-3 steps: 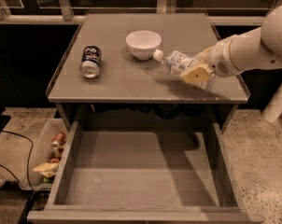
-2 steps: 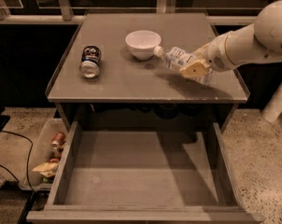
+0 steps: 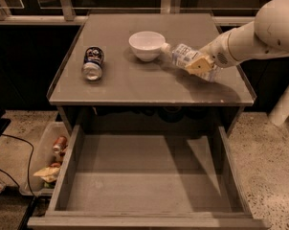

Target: Pick blue plastic bottle from top drawer and place on counter

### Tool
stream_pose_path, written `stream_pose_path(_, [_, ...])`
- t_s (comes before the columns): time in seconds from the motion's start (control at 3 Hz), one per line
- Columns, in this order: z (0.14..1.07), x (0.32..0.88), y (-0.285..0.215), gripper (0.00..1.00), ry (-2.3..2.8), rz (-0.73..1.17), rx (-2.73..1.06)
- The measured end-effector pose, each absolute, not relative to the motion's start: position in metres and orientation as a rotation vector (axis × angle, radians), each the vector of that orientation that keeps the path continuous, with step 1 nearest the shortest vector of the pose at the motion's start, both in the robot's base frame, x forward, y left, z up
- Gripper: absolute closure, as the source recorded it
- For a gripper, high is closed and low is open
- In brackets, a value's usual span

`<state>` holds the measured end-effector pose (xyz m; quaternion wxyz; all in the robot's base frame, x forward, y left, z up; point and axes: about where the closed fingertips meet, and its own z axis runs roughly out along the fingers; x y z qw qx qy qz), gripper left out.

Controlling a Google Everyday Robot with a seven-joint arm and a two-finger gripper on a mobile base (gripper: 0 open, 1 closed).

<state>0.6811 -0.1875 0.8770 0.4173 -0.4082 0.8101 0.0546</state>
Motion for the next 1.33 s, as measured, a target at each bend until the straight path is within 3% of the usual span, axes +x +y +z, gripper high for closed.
stream_pose_path(0.33, [0.8769,0.6814,-0.1876,0.82,2.033,0.137,-1.024])
stream_pose_path(1.33, [0.8768,0.6814,-0.1875,0.13,2.033,0.137,-1.024])
